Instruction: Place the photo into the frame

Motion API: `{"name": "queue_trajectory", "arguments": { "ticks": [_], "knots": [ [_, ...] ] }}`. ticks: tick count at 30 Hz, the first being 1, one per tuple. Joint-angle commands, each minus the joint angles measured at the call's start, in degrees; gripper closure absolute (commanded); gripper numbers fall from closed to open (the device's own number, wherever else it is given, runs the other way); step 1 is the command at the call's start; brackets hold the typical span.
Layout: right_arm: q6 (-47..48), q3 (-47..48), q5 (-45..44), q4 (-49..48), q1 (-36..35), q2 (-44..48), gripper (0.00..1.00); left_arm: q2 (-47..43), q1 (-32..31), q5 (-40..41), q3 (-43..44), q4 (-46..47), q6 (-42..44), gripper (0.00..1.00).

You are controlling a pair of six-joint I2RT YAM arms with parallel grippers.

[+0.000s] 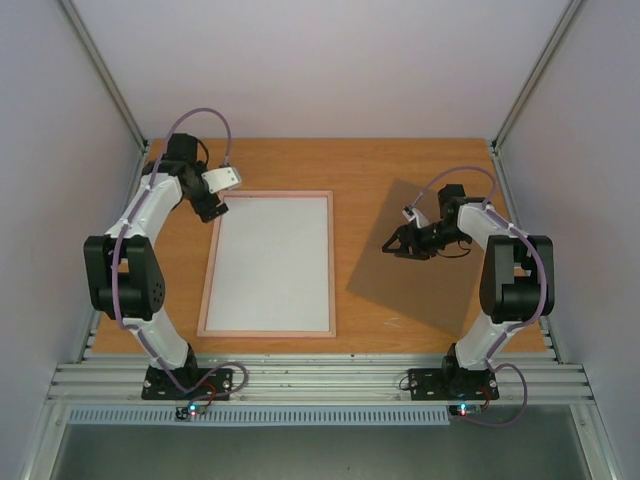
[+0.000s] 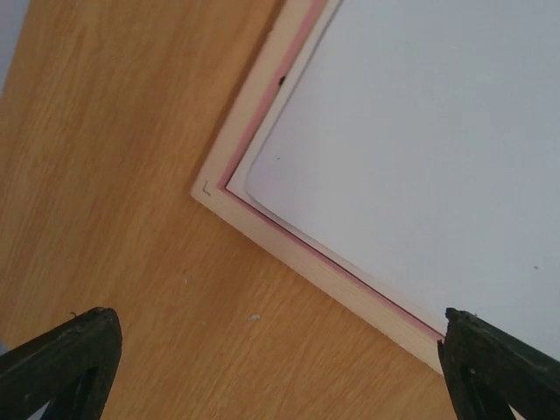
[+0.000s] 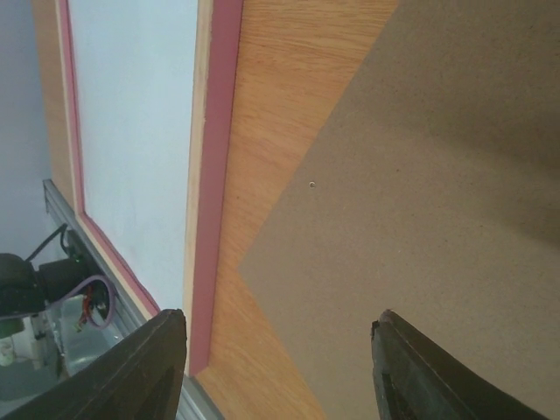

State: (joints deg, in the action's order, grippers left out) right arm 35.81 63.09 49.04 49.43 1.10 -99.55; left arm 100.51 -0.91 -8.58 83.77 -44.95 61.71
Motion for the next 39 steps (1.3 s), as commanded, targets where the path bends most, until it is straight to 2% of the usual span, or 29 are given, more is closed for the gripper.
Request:
{"name": "queue_trajectory", "arguments": {
  "ticks": [1, 5, 10, 15, 18, 21, 25, 29, 34, 39],
  "knots": [
    [4.5, 2.64, -3.46, 3.05, -0.17, 3.36, 0.4, -1.17, 0.12, -1.05, 2.96, 4.27, -7.4, 0.01],
    [7.82, 4.04, -5.9, 7.27, 1.18, 5.34, 0.37, -4.58, -1.29, -5.59, 3.47, 8.19, -15.74, 0.01],
    [11.03, 5.79, -7.46, 14.19, 6.53, 7.42, 0.29, -7.78, -9.55, -0.94, 3.81, 12.33, -27.38, 0.01],
    [12.83, 6.26, -9.7, 19.04, 15.22, 9.86, 0.22, -8.07, -16.81, -7.35, 5.5, 10.8, -42.76, 0.01],
    [12.32, 6.17, -11.6, 20.53, 18.93, 10.69, 0.19, -7.07, -20.89, -11.31, 4.37, 13.42, -54.22, 0.01],
    [12.04, 6.01, -14.71, 22.07, 21.78, 11.97, 0.16, -4.62, -26.67, -10.05, 4.8, 14.54, -62.07, 0.01],
    [12.2, 5.97, -19.28, 24.08, 25.48, 13.17, 0.13, -2.33, -34.68, -4.45, 2.29, 19.42, -65.34, 0.01],
    [12.08, 6.24, -24.23, 24.84, 28.64, 12.48, 0.11, 5.67, -39.3, -5.86, 8.37, 13.82, -69.5, 0.01],
    [8.52, 5.55, -26.63, 24.04, 31.23, 8.76, 0.11, 14.71, -42.29, -9.86, 14.79, 11.04, -73.43, 0.01],
    [4.74, 5.19, -30.56, 20.84, 32.44, 6.54, 0.1, 21.13, -43.56, -7.49, 19.49, 9.57, -78.97, 0.01]
  ]
}}
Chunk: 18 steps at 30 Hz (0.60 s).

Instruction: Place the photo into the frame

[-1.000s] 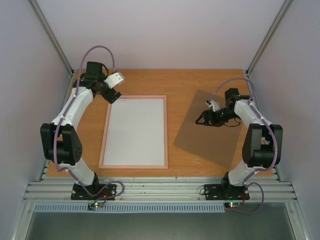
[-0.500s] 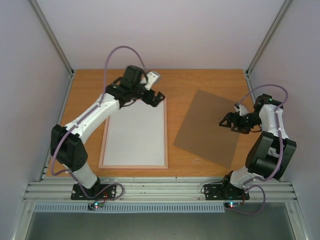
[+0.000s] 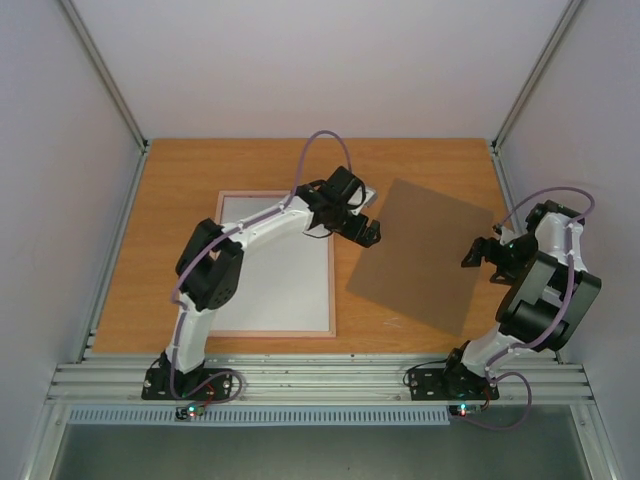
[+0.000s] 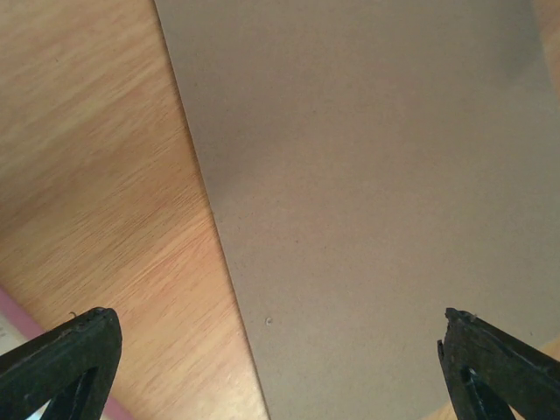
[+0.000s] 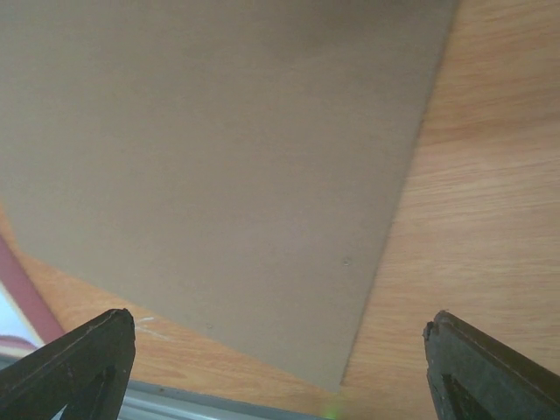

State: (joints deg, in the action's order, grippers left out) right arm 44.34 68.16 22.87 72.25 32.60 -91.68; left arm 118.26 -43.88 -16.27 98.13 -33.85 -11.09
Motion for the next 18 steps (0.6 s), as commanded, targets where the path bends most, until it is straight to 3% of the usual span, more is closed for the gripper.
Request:
{"name": "queue_trajectory", "arguments": {
  "ticks": [1, 11, 18],
  "knots": [
    [-4.29, 0.27, -4.77, -2.28, 0.93, -1.81, 0.09, 4.77, -0.59, 0.37, 6.26, -2.25, -7.49, 0.01],
    [-5.44, 0.39, -5.15, -4.75, 0.89, -9.93, 0.09, 9.78, -0.68, 3.44, 7.3, -3.16, -17.08, 0.01],
    [-6.51, 1.23, -2.33, -5.17, 0.89, -13.7, 0.1, 13.47, -1.02, 3.75, 9.27, -3.0, -17.68, 0.03]
  ]
}}
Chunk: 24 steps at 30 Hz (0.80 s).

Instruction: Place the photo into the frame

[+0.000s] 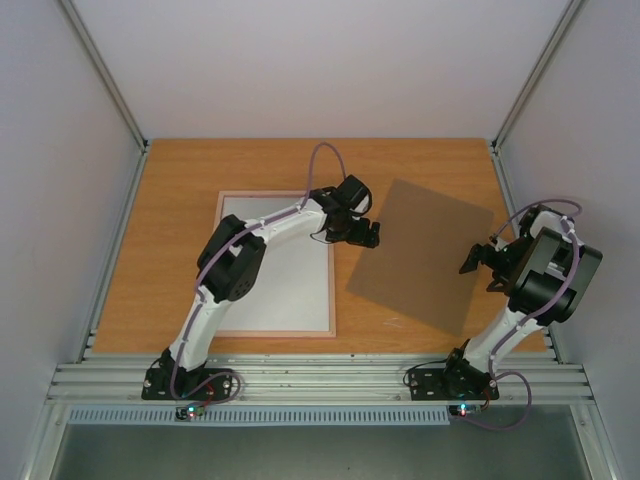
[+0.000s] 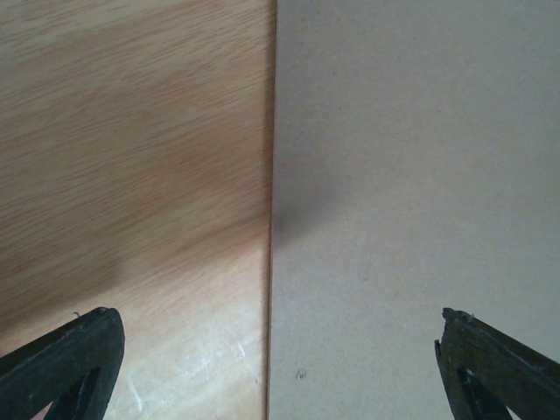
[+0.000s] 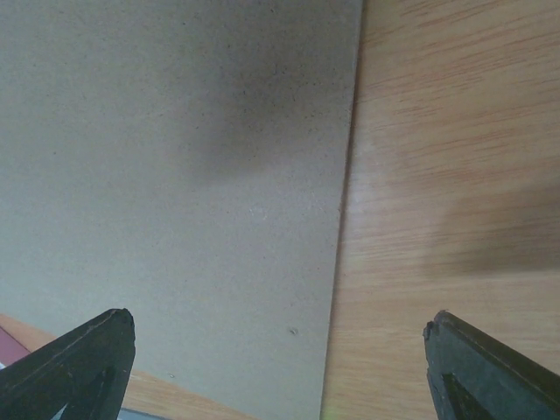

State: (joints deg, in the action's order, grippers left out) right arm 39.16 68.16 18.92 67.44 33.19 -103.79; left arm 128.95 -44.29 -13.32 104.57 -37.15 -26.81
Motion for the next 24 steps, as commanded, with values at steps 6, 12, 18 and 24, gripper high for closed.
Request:
{"name": "queue_trajectory", "arguments": {
  "ticks": [6, 12, 18, 24],
  "knots": [
    [-2.93, 1.22, 7.05, -0.91, -0.74, -5.41, 0.11, 6.66, -1.45, -0.65, 4.22, 0.22, -2.23, 0.06],
    [-2.86, 3.09, 12.27, -0.17, -2.32, -10.26, 0.13, 8.89, -1.62, -2.36, 4.56, 1.01, -2.72, 0.16],
    [-2.05, 3.24, 13.46, -0.16, -2.34, -10.63, 0.17, 8.89, -1.69, -10.54, 3.2, 5.27, -2.38, 0.31],
    [-2.1, 2.43, 12.88, -1.46, -2.34, -11.57, 0.2, 4.85, -1.69, -18.7, -0.94, 15.47, -4.35, 0.39]
  ]
}}
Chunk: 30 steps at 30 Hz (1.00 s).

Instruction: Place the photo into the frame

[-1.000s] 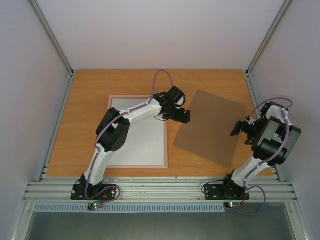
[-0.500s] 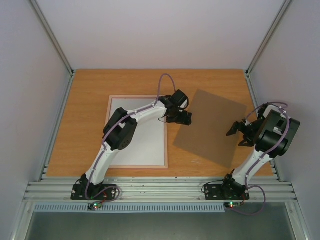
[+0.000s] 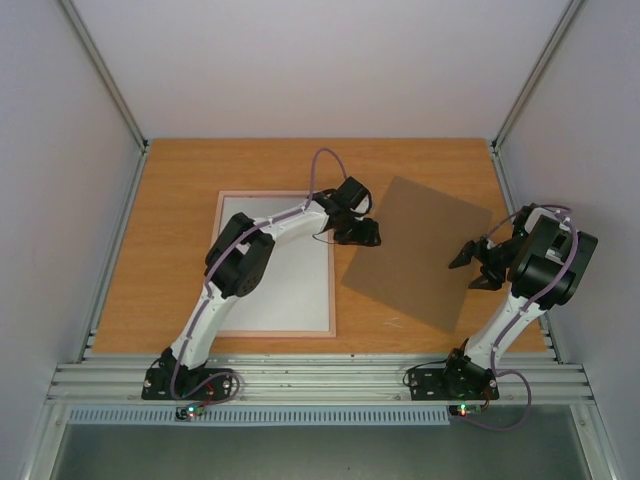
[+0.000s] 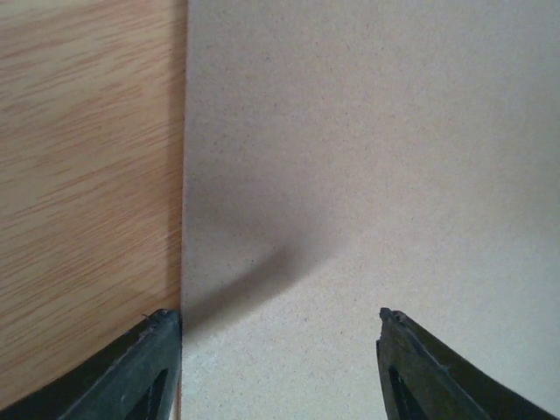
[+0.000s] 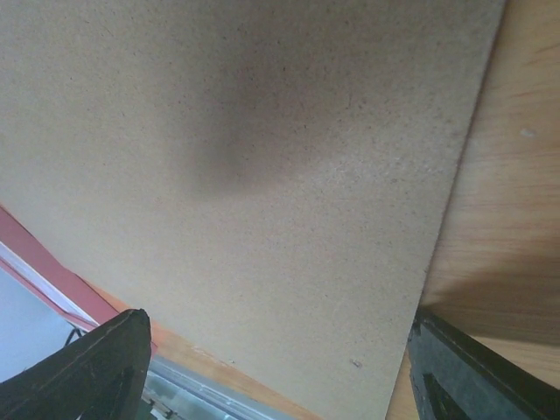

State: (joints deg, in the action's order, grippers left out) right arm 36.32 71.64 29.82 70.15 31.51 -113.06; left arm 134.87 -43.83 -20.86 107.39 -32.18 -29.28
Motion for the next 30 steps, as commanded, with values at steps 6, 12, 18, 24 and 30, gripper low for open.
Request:
{"name": "queue_trajectory", "arguments": {
  "ticks": [6, 12, 18, 24, 30],
  "knots": [
    [0.86, -1.23, 3.06, -4.38, -0.66, -2.35, 0.22, -7.9, -2.22, -13.52, -11.06, 24.12, -4.44, 0.45],
    [1.11, -0.99, 4.15, -4.49, -0.74, -2.67, 0.24, -10.94, -2.23, -14.57, -13.31, 27.95, -4.75, 0.46],
    [1.57, -0.55, 5.1, -4.38, -1.84, -3.13, 0.24, -14.48, -2.28, -14.46, -16.08, 29.55, -4.4, 0.5],
    [1.74, 0.65, 7.54, -4.39, -5.14, -3.53, 0.25, -21.36, -1.98, -11.06, -23.41, 30.21, -1.75, 0.51],
    [2.37, 1.84, 9.61, -4.96, -12.15, -3.95, 0.25, -27.4, 1.33, -6.55, -30.66, 23.67, 0.78, 0.51]
  ]
}}
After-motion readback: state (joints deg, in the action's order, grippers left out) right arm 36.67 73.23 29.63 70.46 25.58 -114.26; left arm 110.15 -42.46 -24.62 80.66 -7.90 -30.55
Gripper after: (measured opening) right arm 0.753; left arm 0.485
